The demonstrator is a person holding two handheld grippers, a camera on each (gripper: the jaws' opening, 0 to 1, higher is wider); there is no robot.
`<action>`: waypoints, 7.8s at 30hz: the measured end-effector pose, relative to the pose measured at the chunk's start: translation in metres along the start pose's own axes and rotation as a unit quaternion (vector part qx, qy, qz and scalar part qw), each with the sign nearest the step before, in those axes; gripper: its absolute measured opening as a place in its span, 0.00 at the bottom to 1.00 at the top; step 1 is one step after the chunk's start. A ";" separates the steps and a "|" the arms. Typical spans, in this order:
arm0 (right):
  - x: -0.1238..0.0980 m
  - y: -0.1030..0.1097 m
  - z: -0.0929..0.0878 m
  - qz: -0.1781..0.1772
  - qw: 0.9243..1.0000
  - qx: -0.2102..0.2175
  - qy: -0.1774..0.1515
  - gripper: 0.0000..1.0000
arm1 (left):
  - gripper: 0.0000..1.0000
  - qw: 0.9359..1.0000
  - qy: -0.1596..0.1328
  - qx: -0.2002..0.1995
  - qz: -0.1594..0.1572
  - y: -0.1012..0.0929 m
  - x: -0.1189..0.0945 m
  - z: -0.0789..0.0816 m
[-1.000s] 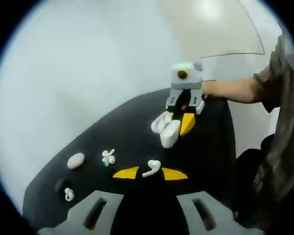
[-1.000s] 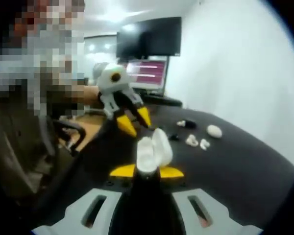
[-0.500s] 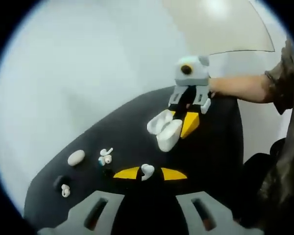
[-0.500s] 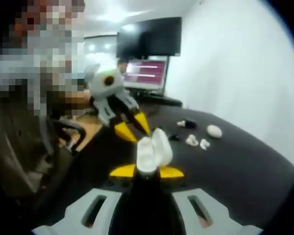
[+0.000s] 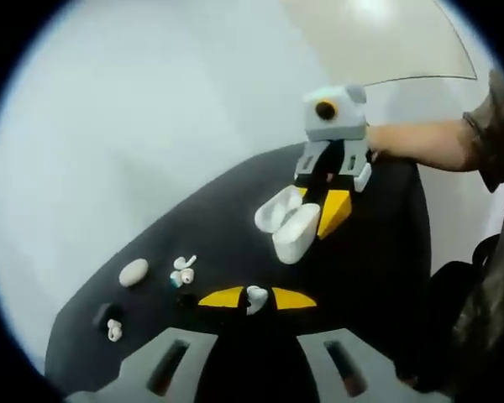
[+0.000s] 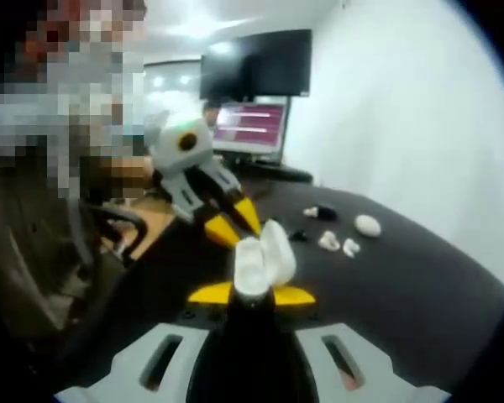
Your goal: Pick up three earphones and place each one into its charging case using tactile feedback, ensure that each earphone is properly inserted and securely positioned inside the case.
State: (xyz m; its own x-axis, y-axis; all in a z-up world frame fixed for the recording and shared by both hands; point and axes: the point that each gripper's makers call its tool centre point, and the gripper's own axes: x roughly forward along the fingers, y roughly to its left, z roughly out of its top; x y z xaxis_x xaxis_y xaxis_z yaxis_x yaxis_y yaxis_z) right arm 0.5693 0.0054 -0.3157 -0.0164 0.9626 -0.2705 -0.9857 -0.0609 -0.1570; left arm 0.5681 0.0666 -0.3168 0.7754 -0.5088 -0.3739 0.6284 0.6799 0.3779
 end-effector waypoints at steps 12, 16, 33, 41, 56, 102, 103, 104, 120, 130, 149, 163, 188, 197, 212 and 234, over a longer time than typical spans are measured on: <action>-0.001 -0.002 0.000 -0.001 1.000 0.012 0.001 0.17 | 0.02 0.991 -0.045 -0.111 -0.066 0.012 -0.009 0.004; -0.001 -0.002 -0.001 -0.003 1.000 0.011 0.003 0.17 | 0.00 0.987 -0.051 -0.134 -0.075 0.018 -0.008 0.005; 0.000 0.000 0.000 -0.002 1.000 0.011 0.002 0.17 | 0.07 0.992 -0.026 -0.084 -0.086 0.011 -0.027 0.009; 0.000 0.000 0.000 -0.002 1.000 0.008 0.002 0.17 | 0.09 0.992 -0.020 -0.090 -0.083 0.021 -0.036 -0.001; -0.001 -0.001 0.000 -0.003 1.000 0.007 0.001 0.17 | 0.11 0.985 0.000 -0.169 -0.024 0.118 0.045 0.012; -0.005 -0.006 -0.002 0.000 1.000 -0.004 -0.001 0.17 | 0.09 0.978 0.071 -0.172 -0.091 0.084 0.101 0.008; -0.005 -0.006 -0.002 0.000 1.000 -0.004 -0.001 0.17 | 0.09 0.979 0.066 -0.167 -0.094 0.081 0.098 0.010; -0.005 -0.006 -0.002 0.000 1.000 -0.004 -0.001 0.17 | 0.09 0.981 0.053 -0.158 -0.103 0.077 0.094 0.017; -0.003 -0.003 -0.001 0.000 1.000 -0.002 0.000 0.17 | 0.09 0.979 -0.002 -0.131 -0.153 0.056 0.044 0.040; -0.003 -0.002 -0.001 0.000 1.000 -0.001 -0.001 0.17 | 0.09 0.976 0.005 -0.124 -0.182 0.042 0.056 0.033; -0.003 -0.002 -0.001 0.000 1.000 -0.002 -0.001 0.17 | 0.10 0.961 0.048 -0.106 -0.251 0.022 0.055 0.012; -0.004 -0.002 -0.001 0.000 1.000 -0.002 -0.001 0.17 | 0.12 0.972 0.016 -0.137 -0.189 0.043 0.034 0.012; -0.003 0.003 0.001 -0.001 1.000 -0.001 -0.001 0.17 | 0.19 0.973 -0.045 -0.159 -0.160 -0.002 -0.021 -0.006; -0.002 0.002 0.001 0.000 1.000 -0.002 -0.001 0.17 | 0.19 0.975 -0.049 -0.132 -0.170 -0.003 -0.011 -0.007; -0.001 0.000 0.000 0.000 1.000 -0.002 -0.001 0.17 | 0.14 0.976 -0.049 -0.133 -0.165 -0.002 -0.006 -0.006; -0.002 -0.001 0.000 0.000 1.000 -0.002 -0.001 0.17 | 0.13 0.982 -0.105 -0.101 -0.118 0.062 0.030 0.072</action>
State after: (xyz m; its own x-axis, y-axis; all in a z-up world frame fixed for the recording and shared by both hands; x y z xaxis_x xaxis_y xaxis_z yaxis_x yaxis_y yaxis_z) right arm 0.5700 0.0033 -0.3154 -0.0166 0.9632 -0.2682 -0.9849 -0.0620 -0.1615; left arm 0.6347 0.0557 -0.2435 0.6185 -0.7484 -0.2395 0.7836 0.6100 0.1177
